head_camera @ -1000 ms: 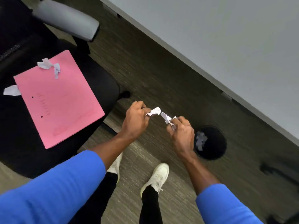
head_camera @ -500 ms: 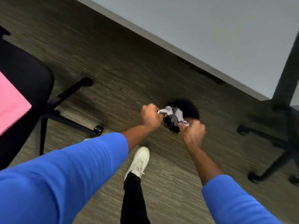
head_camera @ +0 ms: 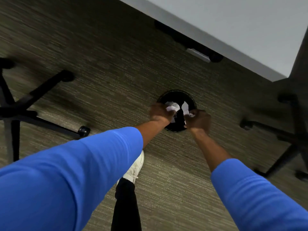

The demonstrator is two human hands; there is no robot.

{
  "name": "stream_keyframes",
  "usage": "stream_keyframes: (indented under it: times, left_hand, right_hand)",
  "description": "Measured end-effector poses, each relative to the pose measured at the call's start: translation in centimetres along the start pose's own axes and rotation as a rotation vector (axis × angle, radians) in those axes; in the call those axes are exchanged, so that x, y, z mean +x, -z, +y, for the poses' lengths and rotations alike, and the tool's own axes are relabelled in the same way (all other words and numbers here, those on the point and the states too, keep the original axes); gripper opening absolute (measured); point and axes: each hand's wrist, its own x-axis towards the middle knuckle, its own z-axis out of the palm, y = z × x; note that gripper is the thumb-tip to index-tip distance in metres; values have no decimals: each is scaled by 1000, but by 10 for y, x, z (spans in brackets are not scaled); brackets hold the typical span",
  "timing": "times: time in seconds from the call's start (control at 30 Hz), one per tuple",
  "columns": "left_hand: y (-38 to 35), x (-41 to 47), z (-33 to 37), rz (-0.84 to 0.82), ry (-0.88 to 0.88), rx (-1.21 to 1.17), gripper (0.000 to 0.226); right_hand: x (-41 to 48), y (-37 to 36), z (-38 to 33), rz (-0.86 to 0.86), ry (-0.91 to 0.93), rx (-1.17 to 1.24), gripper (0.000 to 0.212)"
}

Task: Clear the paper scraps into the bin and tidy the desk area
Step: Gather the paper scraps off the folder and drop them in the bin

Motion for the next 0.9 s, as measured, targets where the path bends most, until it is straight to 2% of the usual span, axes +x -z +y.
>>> stream_keyframes:
  times: [0.13,0.27,0.43,0.53,0.7,0.9]
  left_hand:
    - [0,-2,5,-73,33,-186,52]
    - [2,-3,0,-125,101,-422,64]
    - [22,-5,-22,-214,62,-265,46]
    - [41,-12,-37,-134,-15,-102,47]
    - [83,-26,-68,-123,-9,-70,31]
    - [155,-56,-113,3,16,-97,34]
  right_hand:
    - [4,-3,-1,52,129,-103,28]
    - [4,-4,-5,58,103,-96,26]
    - [-9,-6,-18,37,183,-157,28]
    - [-28,-9,-37,37,203,-113,29]
    - [-58,-21,-79,-53,243,-104,45]
    - [-95,-26,-151,-72,376,-126,33]
